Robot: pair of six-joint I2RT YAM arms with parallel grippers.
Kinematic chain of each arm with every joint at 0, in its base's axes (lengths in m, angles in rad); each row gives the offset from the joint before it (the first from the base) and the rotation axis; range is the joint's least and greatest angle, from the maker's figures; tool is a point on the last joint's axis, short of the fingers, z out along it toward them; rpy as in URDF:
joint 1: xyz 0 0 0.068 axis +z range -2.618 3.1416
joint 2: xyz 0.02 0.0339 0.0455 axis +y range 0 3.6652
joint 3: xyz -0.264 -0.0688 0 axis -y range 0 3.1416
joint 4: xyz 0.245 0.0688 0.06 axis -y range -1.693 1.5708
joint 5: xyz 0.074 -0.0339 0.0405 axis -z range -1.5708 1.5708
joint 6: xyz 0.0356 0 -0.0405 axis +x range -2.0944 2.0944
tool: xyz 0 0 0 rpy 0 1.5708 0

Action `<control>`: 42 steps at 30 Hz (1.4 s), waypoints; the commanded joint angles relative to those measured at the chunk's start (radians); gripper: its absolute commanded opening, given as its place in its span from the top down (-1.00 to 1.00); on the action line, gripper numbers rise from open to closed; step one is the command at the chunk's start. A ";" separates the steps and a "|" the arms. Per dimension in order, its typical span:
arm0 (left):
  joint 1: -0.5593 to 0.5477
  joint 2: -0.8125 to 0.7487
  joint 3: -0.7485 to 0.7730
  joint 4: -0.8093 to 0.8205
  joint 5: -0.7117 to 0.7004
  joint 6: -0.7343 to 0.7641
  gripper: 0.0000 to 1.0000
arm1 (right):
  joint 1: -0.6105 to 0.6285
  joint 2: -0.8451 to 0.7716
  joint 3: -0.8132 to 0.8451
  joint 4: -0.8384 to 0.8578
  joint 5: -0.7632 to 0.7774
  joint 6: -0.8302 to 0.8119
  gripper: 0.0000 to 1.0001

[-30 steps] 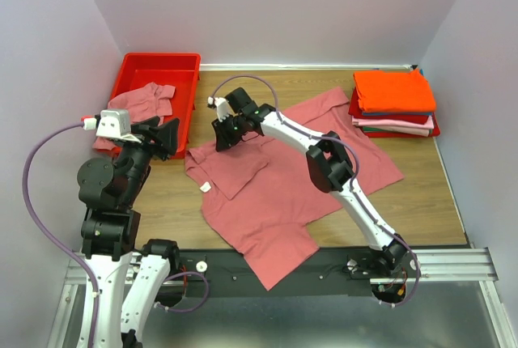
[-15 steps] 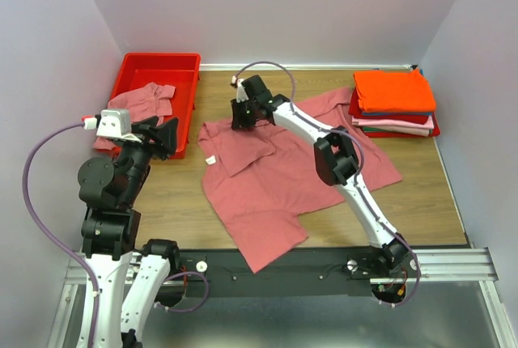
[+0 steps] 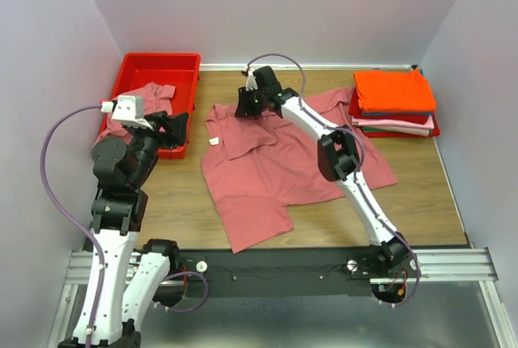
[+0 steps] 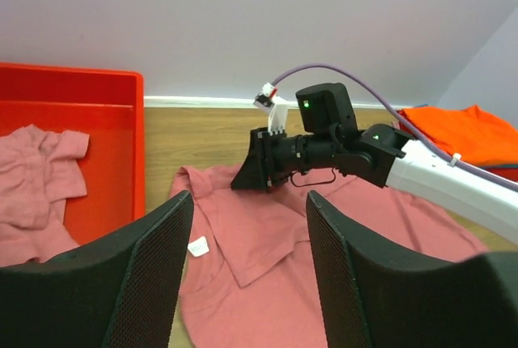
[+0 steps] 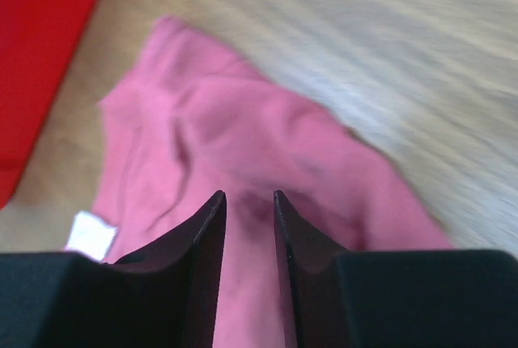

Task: Fold and stack the t-shirts
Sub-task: Fold the tshirt

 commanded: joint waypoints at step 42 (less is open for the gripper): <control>-0.183 1.523 0.658 -0.227 -0.275 0.021 0.07 | -0.389 -1.063 -1.168 -0.081 -0.230 -0.648 -0.05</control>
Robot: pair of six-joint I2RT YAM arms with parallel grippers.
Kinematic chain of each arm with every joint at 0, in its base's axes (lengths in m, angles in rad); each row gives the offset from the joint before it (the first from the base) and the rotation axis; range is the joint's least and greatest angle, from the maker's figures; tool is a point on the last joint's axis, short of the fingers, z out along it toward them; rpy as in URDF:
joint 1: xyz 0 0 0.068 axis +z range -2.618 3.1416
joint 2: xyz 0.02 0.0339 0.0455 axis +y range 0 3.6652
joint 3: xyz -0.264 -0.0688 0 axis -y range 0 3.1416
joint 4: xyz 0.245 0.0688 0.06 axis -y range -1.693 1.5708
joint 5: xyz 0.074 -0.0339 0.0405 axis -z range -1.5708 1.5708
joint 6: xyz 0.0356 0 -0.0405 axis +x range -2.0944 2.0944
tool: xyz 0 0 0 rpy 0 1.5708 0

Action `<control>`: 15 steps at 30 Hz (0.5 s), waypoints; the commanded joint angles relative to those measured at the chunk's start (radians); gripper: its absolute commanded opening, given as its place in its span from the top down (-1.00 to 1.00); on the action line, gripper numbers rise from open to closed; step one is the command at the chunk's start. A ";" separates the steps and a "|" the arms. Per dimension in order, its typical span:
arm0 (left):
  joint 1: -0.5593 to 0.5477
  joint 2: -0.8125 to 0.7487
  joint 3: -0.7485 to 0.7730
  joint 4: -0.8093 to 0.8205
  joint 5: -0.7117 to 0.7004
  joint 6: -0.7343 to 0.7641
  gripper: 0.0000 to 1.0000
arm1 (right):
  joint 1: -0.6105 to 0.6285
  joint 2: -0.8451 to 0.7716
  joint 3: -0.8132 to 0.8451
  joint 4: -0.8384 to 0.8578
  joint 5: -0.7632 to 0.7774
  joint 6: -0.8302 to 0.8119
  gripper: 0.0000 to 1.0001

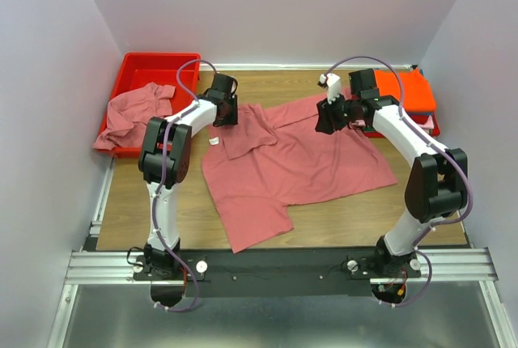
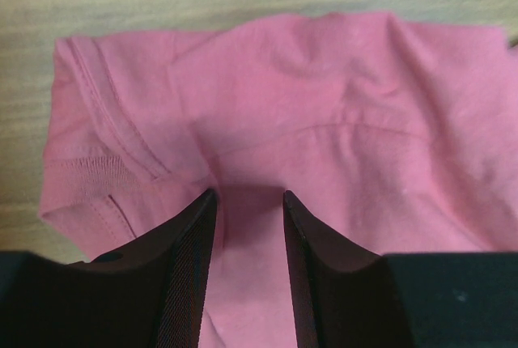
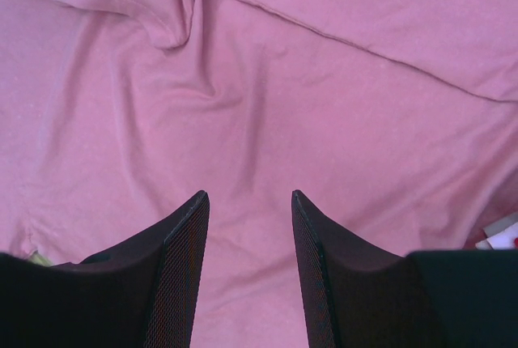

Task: Fold and stack the t-shirts
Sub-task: Fold the tshirt

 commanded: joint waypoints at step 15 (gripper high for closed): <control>0.155 -0.050 -0.075 -0.133 -0.045 0.051 0.14 | -0.026 0.037 0.004 0.000 0.037 -0.005 -0.04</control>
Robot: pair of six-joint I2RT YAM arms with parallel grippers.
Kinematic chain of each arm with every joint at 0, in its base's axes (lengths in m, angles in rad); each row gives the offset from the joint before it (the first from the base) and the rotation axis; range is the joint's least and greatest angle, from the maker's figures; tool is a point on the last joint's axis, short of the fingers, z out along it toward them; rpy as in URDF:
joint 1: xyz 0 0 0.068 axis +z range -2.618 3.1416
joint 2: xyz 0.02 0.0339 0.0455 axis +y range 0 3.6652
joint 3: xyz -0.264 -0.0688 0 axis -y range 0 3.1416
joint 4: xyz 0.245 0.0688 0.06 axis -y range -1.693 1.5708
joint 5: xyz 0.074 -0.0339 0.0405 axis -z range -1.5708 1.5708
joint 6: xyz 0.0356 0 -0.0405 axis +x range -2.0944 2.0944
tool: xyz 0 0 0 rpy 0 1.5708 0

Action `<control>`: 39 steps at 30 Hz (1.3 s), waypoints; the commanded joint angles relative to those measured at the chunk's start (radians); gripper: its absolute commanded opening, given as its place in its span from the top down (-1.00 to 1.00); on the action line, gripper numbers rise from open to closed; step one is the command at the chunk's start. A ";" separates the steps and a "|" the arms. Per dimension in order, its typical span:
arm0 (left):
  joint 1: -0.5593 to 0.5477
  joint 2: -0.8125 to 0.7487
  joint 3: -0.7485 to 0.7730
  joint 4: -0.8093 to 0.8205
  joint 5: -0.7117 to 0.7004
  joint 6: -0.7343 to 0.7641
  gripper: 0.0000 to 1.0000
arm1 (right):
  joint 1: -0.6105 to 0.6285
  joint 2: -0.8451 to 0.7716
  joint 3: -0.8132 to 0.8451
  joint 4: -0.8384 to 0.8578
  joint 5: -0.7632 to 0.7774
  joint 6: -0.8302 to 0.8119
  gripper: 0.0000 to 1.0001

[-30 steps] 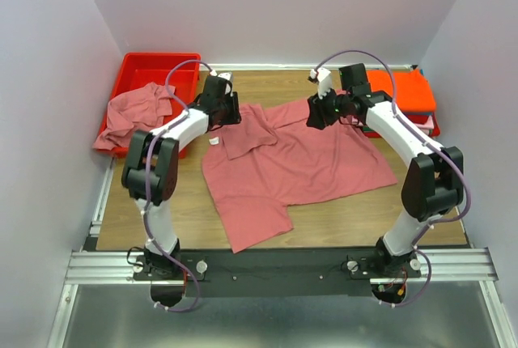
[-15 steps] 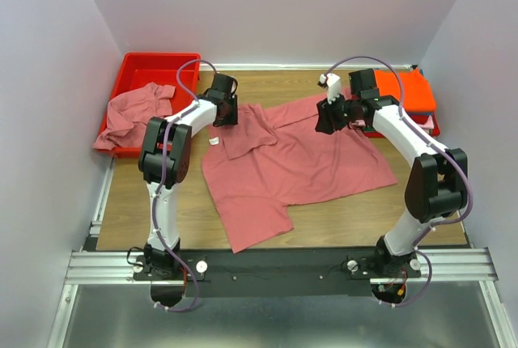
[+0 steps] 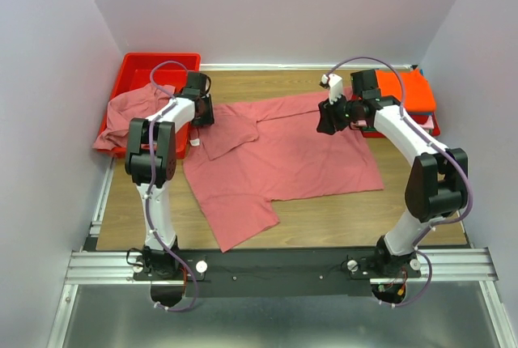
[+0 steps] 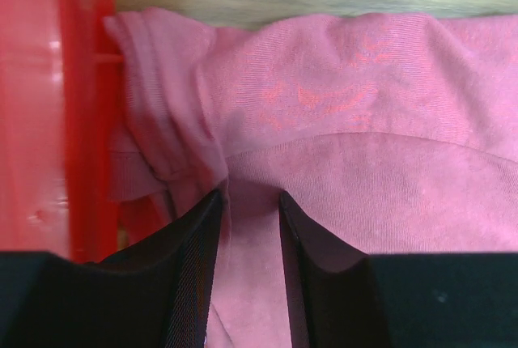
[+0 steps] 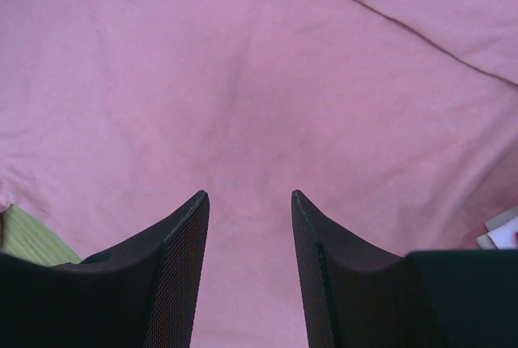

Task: Fold and stack the t-shirts
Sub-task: Fold the tshirt

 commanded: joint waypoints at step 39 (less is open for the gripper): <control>0.022 -1.092 -0.495 0.278 0.335 0.134 -0.66 | -0.009 -0.281 -0.219 -0.065 -0.022 -0.190 -0.56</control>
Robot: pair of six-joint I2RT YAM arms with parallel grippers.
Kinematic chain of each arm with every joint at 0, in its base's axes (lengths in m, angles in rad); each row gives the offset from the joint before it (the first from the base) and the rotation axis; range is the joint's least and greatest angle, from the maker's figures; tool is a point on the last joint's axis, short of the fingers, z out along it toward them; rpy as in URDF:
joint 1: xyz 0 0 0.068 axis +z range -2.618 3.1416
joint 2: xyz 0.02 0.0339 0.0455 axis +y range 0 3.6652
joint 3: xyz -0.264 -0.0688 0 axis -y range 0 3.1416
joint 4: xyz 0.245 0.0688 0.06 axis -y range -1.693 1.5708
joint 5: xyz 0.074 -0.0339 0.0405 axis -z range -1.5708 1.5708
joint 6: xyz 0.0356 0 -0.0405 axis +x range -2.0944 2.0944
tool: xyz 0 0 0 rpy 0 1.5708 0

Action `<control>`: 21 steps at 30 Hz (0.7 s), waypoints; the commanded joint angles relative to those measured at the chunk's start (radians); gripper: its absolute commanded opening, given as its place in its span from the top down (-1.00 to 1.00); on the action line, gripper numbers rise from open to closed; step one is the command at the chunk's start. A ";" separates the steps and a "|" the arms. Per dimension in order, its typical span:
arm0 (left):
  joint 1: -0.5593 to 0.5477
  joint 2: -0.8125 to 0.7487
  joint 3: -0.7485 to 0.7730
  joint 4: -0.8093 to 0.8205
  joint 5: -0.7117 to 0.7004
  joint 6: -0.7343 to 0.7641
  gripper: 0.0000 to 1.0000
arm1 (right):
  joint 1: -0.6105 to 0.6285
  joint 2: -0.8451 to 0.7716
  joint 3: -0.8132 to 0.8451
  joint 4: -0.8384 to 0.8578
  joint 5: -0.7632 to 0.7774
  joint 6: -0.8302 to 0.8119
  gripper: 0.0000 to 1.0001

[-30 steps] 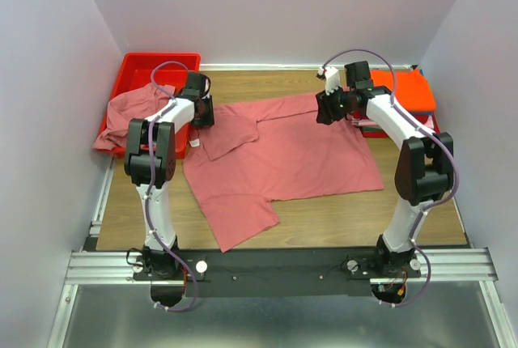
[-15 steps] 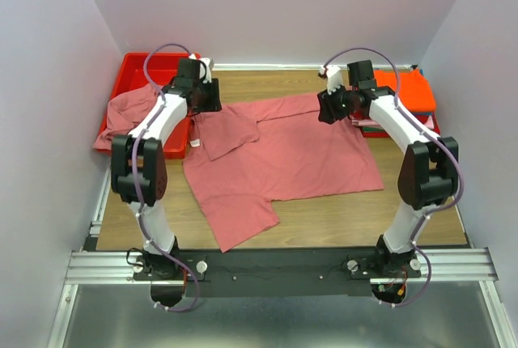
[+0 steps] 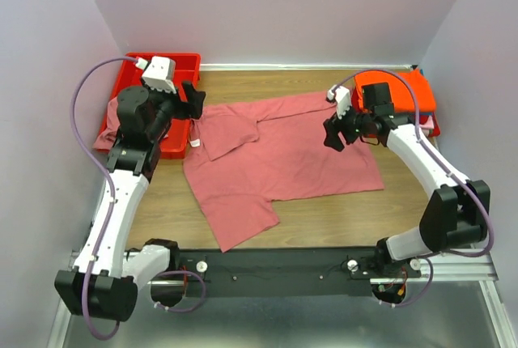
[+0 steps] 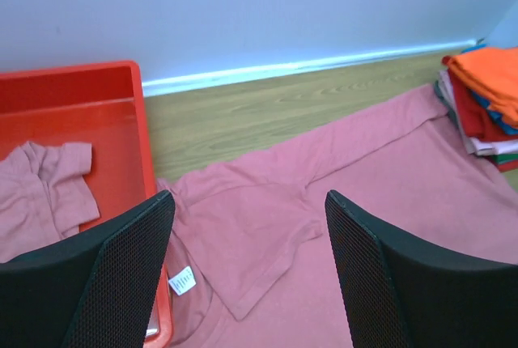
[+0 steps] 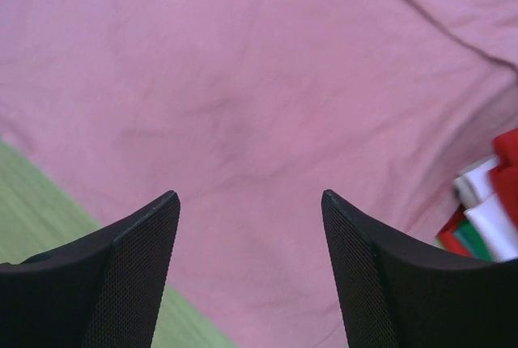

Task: Fold and stack the t-shirts
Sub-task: Fold the tshirt

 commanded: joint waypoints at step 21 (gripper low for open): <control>0.011 -0.287 -0.197 -0.041 0.220 -0.064 -0.66 | -0.006 -0.254 -0.271 -0.260 -0.384 -0.390 -0.99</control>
